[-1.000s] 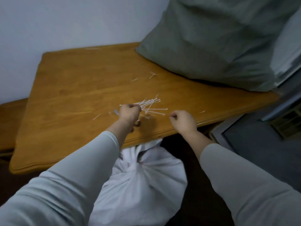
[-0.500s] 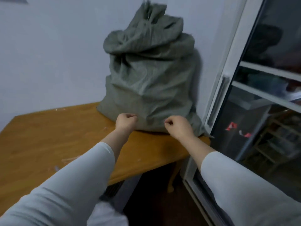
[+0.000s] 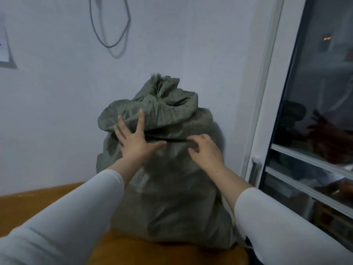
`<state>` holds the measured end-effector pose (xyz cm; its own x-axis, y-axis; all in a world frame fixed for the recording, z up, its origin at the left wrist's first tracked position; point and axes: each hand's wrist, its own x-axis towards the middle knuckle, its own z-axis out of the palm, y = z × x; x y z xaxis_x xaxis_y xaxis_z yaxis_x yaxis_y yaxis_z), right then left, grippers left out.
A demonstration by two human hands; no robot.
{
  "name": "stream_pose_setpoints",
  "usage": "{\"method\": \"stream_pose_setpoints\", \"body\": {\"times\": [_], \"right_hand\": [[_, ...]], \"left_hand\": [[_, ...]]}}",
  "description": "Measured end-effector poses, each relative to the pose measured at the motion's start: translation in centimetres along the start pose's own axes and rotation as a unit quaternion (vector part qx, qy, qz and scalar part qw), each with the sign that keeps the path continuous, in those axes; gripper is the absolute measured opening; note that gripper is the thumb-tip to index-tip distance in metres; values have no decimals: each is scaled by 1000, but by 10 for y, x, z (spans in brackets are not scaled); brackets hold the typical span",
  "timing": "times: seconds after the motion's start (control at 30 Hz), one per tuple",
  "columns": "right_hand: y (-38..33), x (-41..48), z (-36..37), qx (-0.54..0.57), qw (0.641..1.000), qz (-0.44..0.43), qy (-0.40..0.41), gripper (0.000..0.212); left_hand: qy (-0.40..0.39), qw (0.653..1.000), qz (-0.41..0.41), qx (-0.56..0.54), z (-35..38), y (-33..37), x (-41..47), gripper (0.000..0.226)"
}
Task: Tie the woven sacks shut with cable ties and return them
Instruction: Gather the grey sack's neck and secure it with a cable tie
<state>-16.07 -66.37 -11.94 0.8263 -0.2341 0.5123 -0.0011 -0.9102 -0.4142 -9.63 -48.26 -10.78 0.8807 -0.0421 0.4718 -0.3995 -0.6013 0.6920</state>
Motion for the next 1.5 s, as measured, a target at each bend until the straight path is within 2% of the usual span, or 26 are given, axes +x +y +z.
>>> {"method": "stream_pose_setpoints", "body": {"times": [0.2, 0.27, 0.33, 0.47, 0.57, 0.63, 0.7, 0.8, 0.83, 0.9, 0.93, 0.97, 1.0, 1.03, 1.1, 1.13, 1.23, 1.37, 1.43, 1.5], "right_hand": [[9, 89, 9, -36, 999, 6, 4, 95], [13, 109, 14, -65, 998, 8, -20, 103], [17, 130, 20, -71, 997, 15, -39, 95], [17, 177, 36, -39, 998, -11, -45, 46], [2, 199, 54, 97, 993, -39, -48, 18], [-9, 207, 57, 200, 977, -31, -75, 12], [-10, 217, 52, 258, 959, -24, -116, 8], [-4, 231, 31, 213, 958, -53, -187, 24], [-3, 238, 23, 194, 960, -74, -187, 23], [4, 256, 11, 211, 964, -100, -129, 15], [9, 264, 7, 199, 968, -112, -105, 36], [13, 270, 3, 144, 974, -128, -117, 67], [19, 275, 5, 81, 975, -127, -162, 93], [25, 277, 8, 30, 969, -115, -216, 108], [35, 279, 20, -27, 958, -95, -271, 114], [38, 282, 27, -55, 962, -93, -252, 111], [38, 292, 38, -131, 972, -99, -168, 101], [37, 299, 39, -143, 972, -90, -166, 97], [36, 301, 38, -148, 971, -68, -177, 96], [35, 305, 37, -148, 972, -49, -177, 95]], "left_hand": [[-96, 994, 14, 55, 19, -9, 79, 123], [-141, 987, 9, 75, 28, -15, 94, 128], [-178, 978, 13, 109, 37, -22, 107, 133], [-186, 973, 37, 135, 46, -23, 138, 140], [-160, 980, 48, 110, 49, -16, 155, 143], [-132, 982, 87, 101, 52, -13, 165, 139], [-111, 978, 125, 121, 57, -9, 177, 119], [-119, 963, 124, 207, 68, -4, 193, 73], [-126, 961, 113, 219, 72, -2, 197, 65], [-120, 964, 87, 220, 77, 1, 201, 56], [-112, 967, 70, 220, 78, 3, 202, 55], [-105, 968, 52, 221, 77, 4, 203, 56], [-97, 969, 39, 225, 76, 5, 203, 57], [-93, 969, 30, 226, 75, 6, 202, 57], [-92, 973, 19, 212, 73, 9, 201, 55], [-90, 976, 11, 195, 71, 10, 200, 55], [-65, 982, -33, 176, 60, 1, 204, 70], [-34, 961, -127, 244, 55, -13, 206, 111], [-51, 959, -182, 210, 60, -14, 207, 120], [-90, 961, -230, 123, 63, -14, 211, 128]]}}
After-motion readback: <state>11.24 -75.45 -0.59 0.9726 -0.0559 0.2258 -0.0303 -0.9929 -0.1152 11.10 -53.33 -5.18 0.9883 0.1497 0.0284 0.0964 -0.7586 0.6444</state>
